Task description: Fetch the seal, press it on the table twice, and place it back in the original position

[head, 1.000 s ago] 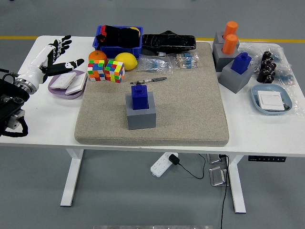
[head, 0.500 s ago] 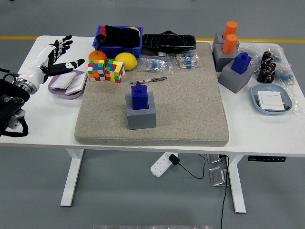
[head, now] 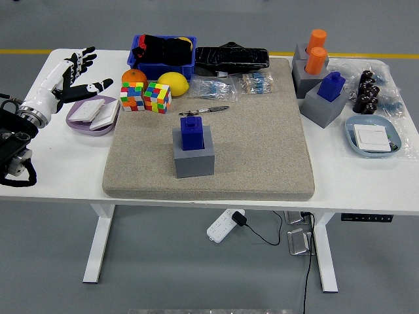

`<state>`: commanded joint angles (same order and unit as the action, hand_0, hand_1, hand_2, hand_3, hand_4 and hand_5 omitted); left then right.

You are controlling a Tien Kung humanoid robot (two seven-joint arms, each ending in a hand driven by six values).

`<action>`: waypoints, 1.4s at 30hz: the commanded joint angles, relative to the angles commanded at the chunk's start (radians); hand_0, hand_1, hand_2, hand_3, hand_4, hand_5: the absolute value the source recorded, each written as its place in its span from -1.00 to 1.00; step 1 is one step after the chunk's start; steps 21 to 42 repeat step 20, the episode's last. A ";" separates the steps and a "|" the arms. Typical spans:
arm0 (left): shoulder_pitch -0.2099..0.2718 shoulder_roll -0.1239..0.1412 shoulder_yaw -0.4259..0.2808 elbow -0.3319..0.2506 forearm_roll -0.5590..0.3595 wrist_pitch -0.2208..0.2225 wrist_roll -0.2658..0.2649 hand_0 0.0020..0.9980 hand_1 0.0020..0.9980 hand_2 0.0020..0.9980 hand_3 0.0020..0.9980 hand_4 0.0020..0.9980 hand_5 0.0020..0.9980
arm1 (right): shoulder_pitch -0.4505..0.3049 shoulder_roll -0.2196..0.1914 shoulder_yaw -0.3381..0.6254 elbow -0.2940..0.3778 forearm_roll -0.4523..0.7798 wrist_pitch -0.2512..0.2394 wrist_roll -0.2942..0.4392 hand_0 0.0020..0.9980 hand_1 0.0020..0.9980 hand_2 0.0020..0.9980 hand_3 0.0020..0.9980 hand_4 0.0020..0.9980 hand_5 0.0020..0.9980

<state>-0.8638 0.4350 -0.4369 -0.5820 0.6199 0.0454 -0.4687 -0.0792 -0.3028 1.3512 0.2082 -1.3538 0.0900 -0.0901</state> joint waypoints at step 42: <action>-0.010 -0.008 0.004 -0.001 0.001 -0.001 0.002 0.94 0.96 0.93 0.95 0.71 -0.50 | -0.003 0.004 0.016 0.001 -0.001 -0.001 0.000 0.53 0.35 0.34 0.23 0.56 0.00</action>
